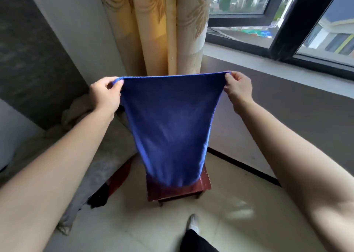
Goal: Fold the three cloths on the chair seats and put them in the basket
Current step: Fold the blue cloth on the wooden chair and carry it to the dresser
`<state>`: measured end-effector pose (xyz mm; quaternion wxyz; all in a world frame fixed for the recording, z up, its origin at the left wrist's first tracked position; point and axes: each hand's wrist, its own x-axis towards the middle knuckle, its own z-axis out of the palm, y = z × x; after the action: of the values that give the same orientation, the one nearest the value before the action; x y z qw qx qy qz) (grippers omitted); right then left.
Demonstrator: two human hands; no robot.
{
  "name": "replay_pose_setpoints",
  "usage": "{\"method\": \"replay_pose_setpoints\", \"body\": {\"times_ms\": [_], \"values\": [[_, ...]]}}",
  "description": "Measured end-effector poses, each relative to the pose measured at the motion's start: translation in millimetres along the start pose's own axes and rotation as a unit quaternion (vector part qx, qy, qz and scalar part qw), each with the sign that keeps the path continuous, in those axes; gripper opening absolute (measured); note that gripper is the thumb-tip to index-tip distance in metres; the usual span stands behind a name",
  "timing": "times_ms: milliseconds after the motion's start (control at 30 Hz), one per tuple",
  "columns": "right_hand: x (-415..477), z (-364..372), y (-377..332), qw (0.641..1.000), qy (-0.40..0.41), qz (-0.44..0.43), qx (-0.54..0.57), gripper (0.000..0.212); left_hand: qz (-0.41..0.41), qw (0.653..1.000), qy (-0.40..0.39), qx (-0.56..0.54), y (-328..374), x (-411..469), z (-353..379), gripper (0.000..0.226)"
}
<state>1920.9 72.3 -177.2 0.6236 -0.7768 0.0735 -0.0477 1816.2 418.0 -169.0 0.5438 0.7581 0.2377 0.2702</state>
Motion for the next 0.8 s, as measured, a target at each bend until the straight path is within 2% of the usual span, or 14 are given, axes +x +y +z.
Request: {"method": "replay_pose_setpoints", "body": {"times_ms": [267,467,633,800], "values": [[-13.1,-4.3,-22.6,0.997,0.047,-0.026,0.047,0.020,0.039,0.997,0.046,-0.038,27.1,-5.3,6.4,0.005],[-71.3,-18.4,-19.2,0.992,0.100,-0.023,0.069,0.027,0.112,0.990,0.084,0.003,23.7,-55.8,-12.2,0.012],[-134.0,-28.3,41.7,0.990,0.133,0.047,-0.022,0.030,0.142,0.986,0.052,0.076,-27.3,-124.3,-25.4,0.015],[-198.9,-39.9,148.3,0.976,0.065,0.136,-0.157,0.035,0.125,0.972,-0.046,0.194,-116.0,-203.7,-41.5,0.023]]}}
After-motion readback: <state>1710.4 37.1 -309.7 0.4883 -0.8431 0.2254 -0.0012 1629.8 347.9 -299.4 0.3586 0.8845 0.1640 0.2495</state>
